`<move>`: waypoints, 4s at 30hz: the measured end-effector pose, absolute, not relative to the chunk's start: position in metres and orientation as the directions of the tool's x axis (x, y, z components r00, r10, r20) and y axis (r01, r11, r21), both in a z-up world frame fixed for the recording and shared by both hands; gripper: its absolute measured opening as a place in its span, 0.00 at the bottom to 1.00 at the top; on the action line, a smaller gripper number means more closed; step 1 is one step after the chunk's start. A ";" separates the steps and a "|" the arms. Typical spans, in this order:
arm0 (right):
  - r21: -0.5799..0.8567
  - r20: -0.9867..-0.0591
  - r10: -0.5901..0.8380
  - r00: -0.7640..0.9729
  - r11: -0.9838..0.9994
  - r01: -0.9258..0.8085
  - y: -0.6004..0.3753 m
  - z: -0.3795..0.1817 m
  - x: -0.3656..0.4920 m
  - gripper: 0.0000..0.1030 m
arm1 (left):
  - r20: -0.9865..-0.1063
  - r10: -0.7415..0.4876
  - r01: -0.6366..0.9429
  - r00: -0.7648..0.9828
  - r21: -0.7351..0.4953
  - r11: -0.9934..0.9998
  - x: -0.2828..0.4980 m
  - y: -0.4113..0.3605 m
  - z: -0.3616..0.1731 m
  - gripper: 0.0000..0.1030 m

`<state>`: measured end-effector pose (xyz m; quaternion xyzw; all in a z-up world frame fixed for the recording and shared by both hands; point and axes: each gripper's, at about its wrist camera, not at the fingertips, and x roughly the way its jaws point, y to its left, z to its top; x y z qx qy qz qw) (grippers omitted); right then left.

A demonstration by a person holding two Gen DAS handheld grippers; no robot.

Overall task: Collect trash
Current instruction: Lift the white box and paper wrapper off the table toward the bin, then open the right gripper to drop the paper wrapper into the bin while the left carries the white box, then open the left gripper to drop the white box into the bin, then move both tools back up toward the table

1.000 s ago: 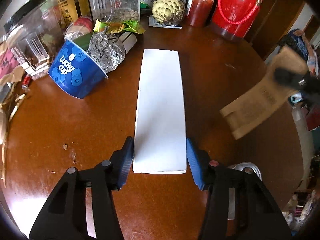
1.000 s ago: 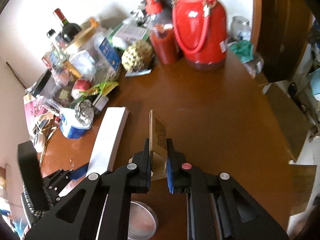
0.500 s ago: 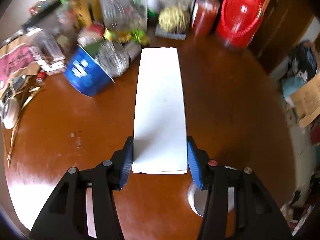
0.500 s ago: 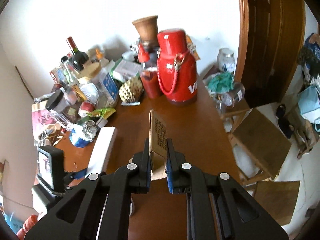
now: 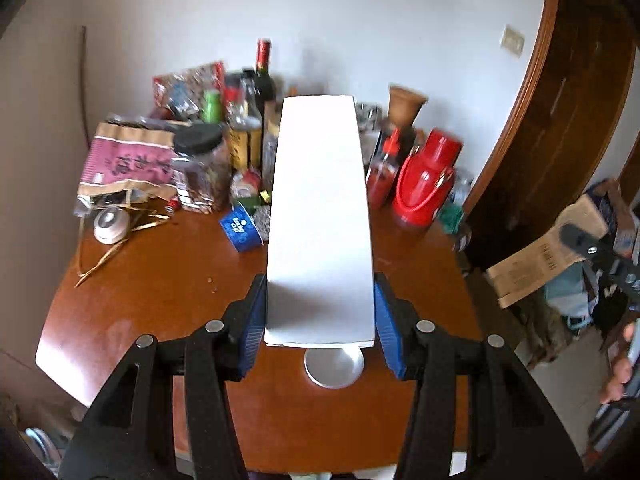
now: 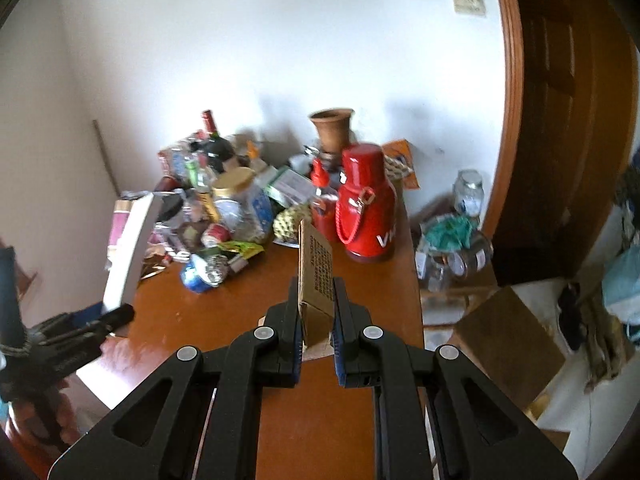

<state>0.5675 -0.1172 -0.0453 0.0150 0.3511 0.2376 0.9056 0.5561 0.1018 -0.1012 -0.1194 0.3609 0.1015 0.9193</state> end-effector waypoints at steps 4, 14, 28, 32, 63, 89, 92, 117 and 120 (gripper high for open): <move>0.201 -0.594 0.476 0.649 0.868 -0.453 -0.118 -0.030 0.542 0.11 | -0.653 0.115 -0.275 0.748 -0.148 0.950 0.517 0.091 -0.079 0.48; 0.184 -0.534 0.477 0.698 0.872 -0.455 -0.107 -0.005 0.465 0.11 | -0.569 0.090 -0.197 0.817 -0.128 0.972 0.423 0.086 -0.046 0.48; 0.191 -0.551 0.384 0.741 0.922 -0.337 -0.065 -0.020 0.310 0.11 | -0.599 -0.037 -0.044 0.800 -0.120 0.992 0.275 0.120 -0.063 0.48; 0.201 -0.581 0.368 0.725 0.929 -0.311 -0.061 -0.028 0.279 0.11 | -0.628 -0.068 -0.005 0.775 -0.114 0.993 0.243 0.123 -0.073 0.48; 0.176 -0.908 0.259 0.329 0.949 -0.263 -0.067 -0.280 0.294 0.11 | -0.946 -0.162 -0.080 0.280 -0.191 0.978 0.241 0.080 -0.359 0.48; 0.247 -0.969 0.242 -0.056 0.918 -0.310 -0.074 -0.596 0.352 0.45 | -0.975 -0.219 -0.274 -0.023 -0.204 0.940 0.284 0.049 -0.702 0.49; 0.261 -0.965 0.247 -0.084 0.918 -0.299 -0.079 -0.602 0.350 0.45 | -0.975 -0.220 -0.253 -0.021 -0.207 0.945 0.294 0.042 -0.711 0.49; 0.240 -0.963 0.266 0.045 0.922 -0.305 -0.075 -0.439 0.337 0.45 | -0.980 -0.163 -0.209 0.116 -0.184 0.960 0.330 0.057 -0.540 0.53; 0.232 -0.958 0.272 0.092 0.922 -0.311 -0.075 -0.390 0.334 0.45 | -0.971 -0.164 -0.215 0.173 -0.200 0.956 0.327 0.062 -0.485 0.53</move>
